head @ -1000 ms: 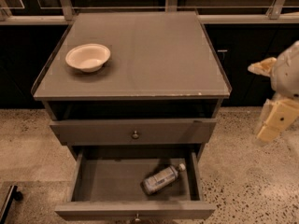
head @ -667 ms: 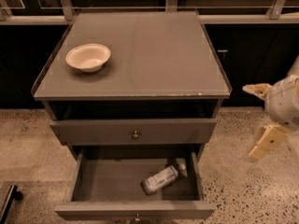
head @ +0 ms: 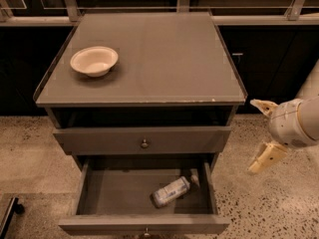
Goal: Pick blue plastic bottle from middle drawer and place on counter
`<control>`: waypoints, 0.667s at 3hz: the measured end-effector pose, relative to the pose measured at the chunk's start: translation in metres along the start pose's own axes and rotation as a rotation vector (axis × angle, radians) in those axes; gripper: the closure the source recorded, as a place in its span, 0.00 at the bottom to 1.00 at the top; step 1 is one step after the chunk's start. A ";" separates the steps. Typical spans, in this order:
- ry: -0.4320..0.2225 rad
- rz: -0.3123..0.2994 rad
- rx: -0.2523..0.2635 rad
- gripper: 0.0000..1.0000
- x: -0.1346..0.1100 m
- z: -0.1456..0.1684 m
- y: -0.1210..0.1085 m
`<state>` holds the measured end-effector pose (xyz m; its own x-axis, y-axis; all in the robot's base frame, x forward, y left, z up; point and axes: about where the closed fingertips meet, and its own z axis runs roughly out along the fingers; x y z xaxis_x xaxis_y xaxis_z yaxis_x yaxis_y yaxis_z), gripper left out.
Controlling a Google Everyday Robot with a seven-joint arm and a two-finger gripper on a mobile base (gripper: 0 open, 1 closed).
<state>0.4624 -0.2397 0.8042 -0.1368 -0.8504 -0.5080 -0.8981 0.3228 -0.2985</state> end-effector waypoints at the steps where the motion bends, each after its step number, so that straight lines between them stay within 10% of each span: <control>1: 0.000 0.000 -0.002 0.00 0.000 0.000 0.000; 2: -0.073 0.073 -0.034 0.00 0.009 0.027 0.013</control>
Offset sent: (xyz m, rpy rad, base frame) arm -0.0033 0.0196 -0.0890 0.3088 0.1065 -0.0674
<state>0.4604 -0.2315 0.7742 -0.1726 -0.7920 -0.5856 -0.9006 0.3676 -0.2318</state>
